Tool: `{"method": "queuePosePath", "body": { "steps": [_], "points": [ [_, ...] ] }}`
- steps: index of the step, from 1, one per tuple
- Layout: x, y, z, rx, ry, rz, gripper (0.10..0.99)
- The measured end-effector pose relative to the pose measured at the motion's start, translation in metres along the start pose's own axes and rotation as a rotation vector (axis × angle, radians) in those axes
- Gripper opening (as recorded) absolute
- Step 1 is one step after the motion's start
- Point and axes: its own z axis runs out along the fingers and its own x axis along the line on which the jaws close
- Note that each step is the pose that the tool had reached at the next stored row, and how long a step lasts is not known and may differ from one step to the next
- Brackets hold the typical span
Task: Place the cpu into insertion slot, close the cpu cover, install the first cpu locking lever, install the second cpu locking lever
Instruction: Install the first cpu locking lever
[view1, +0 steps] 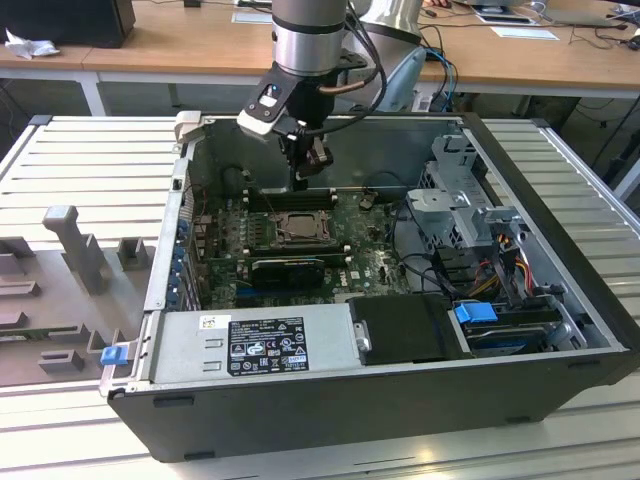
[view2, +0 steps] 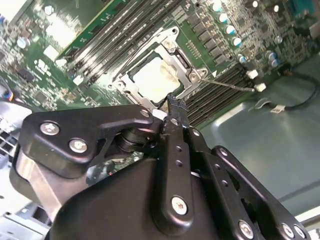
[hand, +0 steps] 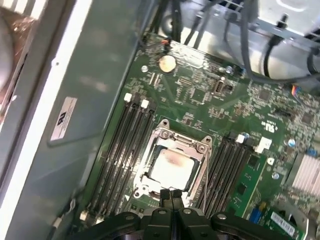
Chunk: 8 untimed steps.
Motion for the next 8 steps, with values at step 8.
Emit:
{"method": "queuePosePath", "body": {
  "steps": [8],
  "points": [
    [0.0, 0.0, 0.0, 0.002, -0.0011, -0.15, 0.106]
  ]
}}
